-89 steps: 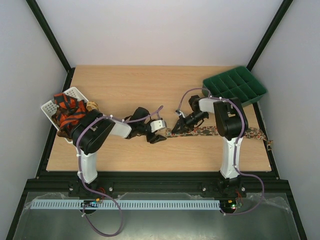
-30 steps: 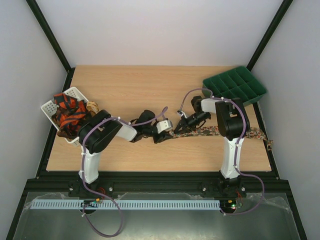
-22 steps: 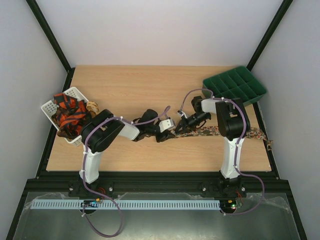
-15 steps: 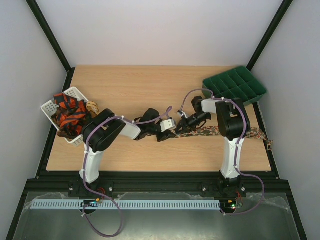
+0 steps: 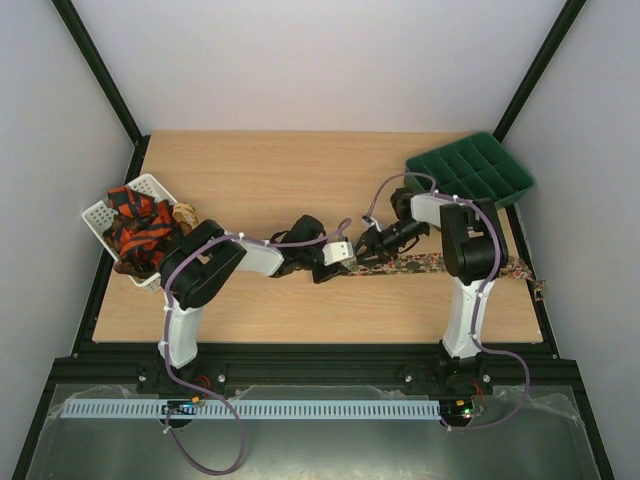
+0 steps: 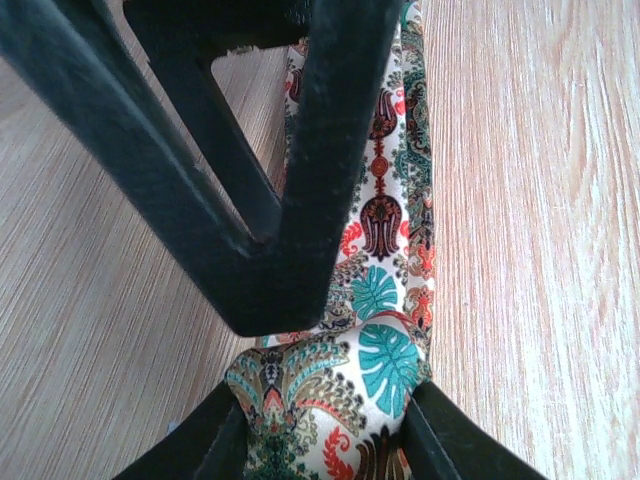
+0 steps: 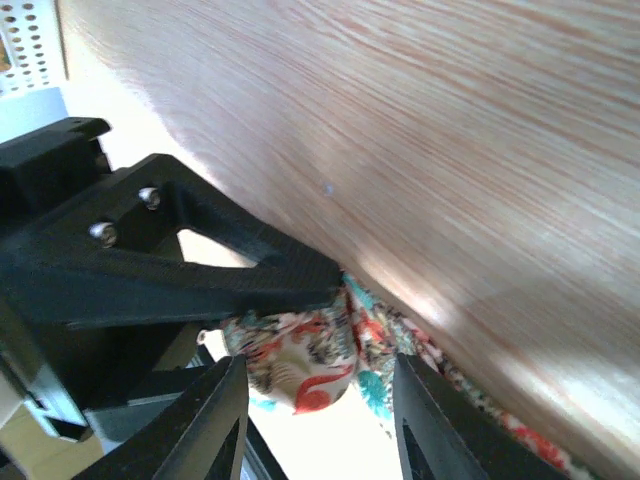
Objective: Roll the ties
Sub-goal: Roll the tie at the center of the board.
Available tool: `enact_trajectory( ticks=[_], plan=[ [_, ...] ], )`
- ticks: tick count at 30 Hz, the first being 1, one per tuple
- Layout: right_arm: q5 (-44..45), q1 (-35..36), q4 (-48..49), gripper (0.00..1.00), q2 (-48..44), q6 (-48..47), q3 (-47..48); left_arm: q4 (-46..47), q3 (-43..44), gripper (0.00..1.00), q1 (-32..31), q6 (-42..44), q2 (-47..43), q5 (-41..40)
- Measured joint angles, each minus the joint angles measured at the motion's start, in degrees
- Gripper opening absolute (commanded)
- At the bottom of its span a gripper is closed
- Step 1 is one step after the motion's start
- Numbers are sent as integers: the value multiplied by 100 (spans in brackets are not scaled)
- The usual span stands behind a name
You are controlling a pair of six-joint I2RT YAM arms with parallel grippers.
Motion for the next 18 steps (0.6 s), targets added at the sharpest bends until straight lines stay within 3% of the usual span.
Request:
enact_trajectory(
  ticks=[5, 9, 12, 15, 18],
  plan=[
    [-153, 70, -7, 42, -236, 271, -17, -278, 131, 31, -9, 13, 0, -24],
    [-184, 260, 63, 33, -313, 444, -37, -293, 133, 31, -11, 13, 0, -33],
    [-98, 341, 114, 23, -304, 468, -66, -295, 133, 32, -11, 17, 0, -37],
    [68, 343, 138, 6, -258, 437, -114, -295, 136, 36, -11, 20, 0, -50],
    [175, 319, 216, 2, -243, 382, -219, -299, 140, 41, -13, 9, 0, -79]
  ],
)
